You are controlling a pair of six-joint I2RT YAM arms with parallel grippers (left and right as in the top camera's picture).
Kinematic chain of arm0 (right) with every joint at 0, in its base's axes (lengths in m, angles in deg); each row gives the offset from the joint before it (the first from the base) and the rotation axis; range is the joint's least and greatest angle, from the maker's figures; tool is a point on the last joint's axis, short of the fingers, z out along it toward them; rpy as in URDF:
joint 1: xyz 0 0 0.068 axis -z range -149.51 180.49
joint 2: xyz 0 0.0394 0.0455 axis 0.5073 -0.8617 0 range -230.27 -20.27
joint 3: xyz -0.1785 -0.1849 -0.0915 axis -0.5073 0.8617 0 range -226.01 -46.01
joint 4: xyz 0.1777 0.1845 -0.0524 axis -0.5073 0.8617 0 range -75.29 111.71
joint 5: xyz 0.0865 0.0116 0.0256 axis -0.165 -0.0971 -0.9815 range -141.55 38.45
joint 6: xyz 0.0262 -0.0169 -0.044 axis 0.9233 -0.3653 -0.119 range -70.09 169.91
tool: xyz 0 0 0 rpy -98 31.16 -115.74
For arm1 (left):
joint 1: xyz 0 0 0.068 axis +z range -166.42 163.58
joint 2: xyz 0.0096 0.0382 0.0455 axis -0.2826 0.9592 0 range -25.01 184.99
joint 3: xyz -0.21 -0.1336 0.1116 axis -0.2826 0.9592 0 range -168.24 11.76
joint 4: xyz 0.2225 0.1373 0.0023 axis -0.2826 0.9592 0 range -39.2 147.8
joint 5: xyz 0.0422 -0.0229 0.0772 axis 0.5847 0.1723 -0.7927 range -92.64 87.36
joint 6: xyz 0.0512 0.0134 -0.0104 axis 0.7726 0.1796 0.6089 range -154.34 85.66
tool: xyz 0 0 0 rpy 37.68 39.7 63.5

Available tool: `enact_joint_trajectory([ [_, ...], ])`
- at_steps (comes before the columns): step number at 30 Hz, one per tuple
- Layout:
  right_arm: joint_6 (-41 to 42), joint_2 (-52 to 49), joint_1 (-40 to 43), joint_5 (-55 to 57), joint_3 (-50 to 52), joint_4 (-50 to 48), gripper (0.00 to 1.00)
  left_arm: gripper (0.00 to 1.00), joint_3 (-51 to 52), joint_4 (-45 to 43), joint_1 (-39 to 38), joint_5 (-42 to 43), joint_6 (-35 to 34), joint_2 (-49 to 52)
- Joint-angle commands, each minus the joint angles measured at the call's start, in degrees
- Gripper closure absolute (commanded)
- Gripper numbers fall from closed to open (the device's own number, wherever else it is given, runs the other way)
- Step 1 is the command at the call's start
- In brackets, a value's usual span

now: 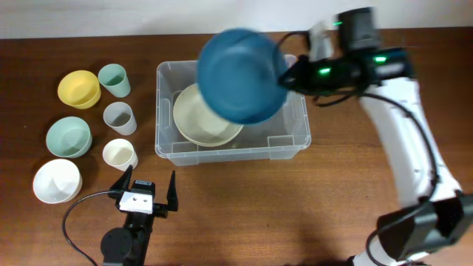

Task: Pack container
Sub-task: 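Lift the teal plate and place it on the bowls in the bin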

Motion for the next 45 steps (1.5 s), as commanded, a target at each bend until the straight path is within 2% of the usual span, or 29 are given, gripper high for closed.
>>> enact_joint_trajectory([
  [1, 3.58, -3.5, -4.7, 7.15, 0.02, -0.87, 0.96, 0.01, 0.15, 0.31, 0.39, 0.0, -0.74, -0.39],
  [7, 6.08, -10.32, -9.4, 6.93, 0.02, -4.7, 0.96, 0.01, 0.15, 0.31, 0.39, 0.02, -0.74, -0.39],
  [15, 8.28, -18.03, -10.36, 6.01, 0.02, -8.79, 0.96, 0.0, 0.15, 0.31, 0.39, 0.02, -0.74, -0.39],
  [23, 8.94, -21.7, -10.51, 5.81, 0.13, -10.27, 0.95, 0.0, 0.15, 0.31, 0.39, 0.02, -0.74, -0.39],
  [25, 8.94, -22.05, -10.51, 5.81, 0.13, -10.49, 0.85, 0.0, 0.15, 0.31, 0.39, 0.0, -0.74, -0.39],
  [27, 8.92, -22.05, -10.58, 5.77, 0.13, -10.47, 0.65, 0.0, 0.15, 0.31, 0.39, 0.0, -0.74, -0.39],
  [30, 8.94, -22.05, -10.97, 5.77, 0.13, -10.47, 0.5, 0.01, 0.15, 0.31, 0.39, 0.02, -0.74, -0.39],
  [32, 8.94, -22.05, -11.23, 5.77, 0.13, -10.47, 0.46, 0.0, 0.15, 0.31, 0.39, 0.02, -0.74, -0.39],
  [39, 6.43, -20.48, -11.04, 5.66, -2.62, -9.25, 0.43, 0.0, 0.15, 0.31, 0.39, 0.0, -0.74, -0.39],
  [41, 4.63, -19.06, -11.04, 7.26, -6.6, -6.27, 0.37, 0.01, 0.15, 0.31, 0.39, 0.02, -0.74, -0.39],
  [43, 3.02, -17.46, -11.02, 12.07, -12.11, -1.4, 0.24, 0.0, 0.15, 0.31, 0.39, 0.02, -0.74, -0.39],
  [45, 3.04, -15.89, -10.58, 20.98, -19.78, 5.88, 0.0, 0.01, 0.15, 0.31, 0.39, 0.0, -0.74, -0.39],
])
